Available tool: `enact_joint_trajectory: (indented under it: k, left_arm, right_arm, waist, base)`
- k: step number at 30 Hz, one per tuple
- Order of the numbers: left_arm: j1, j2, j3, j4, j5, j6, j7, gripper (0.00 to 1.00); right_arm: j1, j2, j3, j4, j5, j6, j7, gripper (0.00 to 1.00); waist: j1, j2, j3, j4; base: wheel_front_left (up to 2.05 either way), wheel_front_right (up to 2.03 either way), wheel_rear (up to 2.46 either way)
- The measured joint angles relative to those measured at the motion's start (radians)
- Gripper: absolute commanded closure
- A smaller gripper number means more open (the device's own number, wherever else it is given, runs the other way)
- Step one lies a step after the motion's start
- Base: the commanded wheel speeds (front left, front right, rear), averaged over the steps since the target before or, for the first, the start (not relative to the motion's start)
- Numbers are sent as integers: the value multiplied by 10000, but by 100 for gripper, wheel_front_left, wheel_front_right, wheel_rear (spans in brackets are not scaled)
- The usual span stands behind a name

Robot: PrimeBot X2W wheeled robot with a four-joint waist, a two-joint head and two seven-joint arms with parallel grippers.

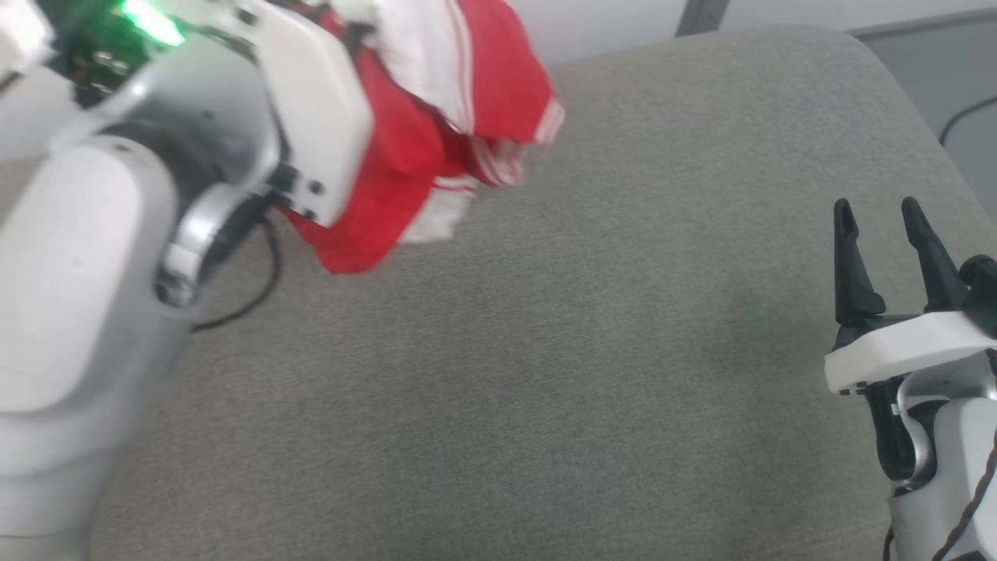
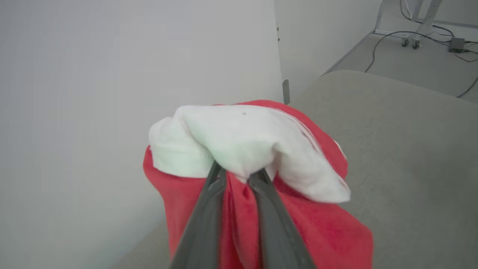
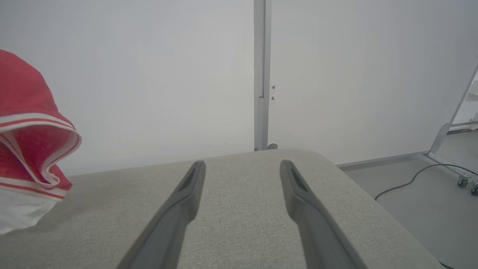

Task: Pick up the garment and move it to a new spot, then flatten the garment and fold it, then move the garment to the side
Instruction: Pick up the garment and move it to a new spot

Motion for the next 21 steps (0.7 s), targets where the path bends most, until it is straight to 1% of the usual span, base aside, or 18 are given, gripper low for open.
enact_joint_trajectory:
  k: [4, 8, 11, 12, 16, 21]
  left_arm:
    - [394, -263, -408, -186, -13, 98, 207, 100]
    - [1259, -416, -777, -173, -61, 364, 389, 100]
    - [1976, -447, -1030, -113, -134, 500, 433, 100]
    - [1976, -447, -1030, -113, -134, 500, 433, 100]
    - [2899, -458, -1294, 140, -286, 658, 316, 100]
    - [3777, -531, -1605, 892, -420, 640, 21, 100]
  right_arm:
    - [0, 69, 4, 138, 13, 0, -117, 0]
    - [0, 176, 81, 270, 42, 0, -228, 0]
    - [0, 236, 157, 451, 84, 0, -343, 0]
    - [0, 236, 157, 451, 84, 0, -343, 0]
    - [-6, 309, 242, 577, 113, 0, -430, 0]
    - [-78, 326, 385, 771, 132, 0, -462, 0]
  waist:
    - [0, 0, 160, -170]
    - [0, 0, 306, -260]
    - [0, 0, 412, -286]
    - [0, 0, 412, -286]
    - [0, 0, 506, -294]
    - [0, 0, 598, -225]
  base:
    - [0, 0, 0]
    - [0, 0, 0]
    - [0, 0, 0]
    - [0, 0, 0]
    - [0, 0, 0]
    - [0, 0, 0]
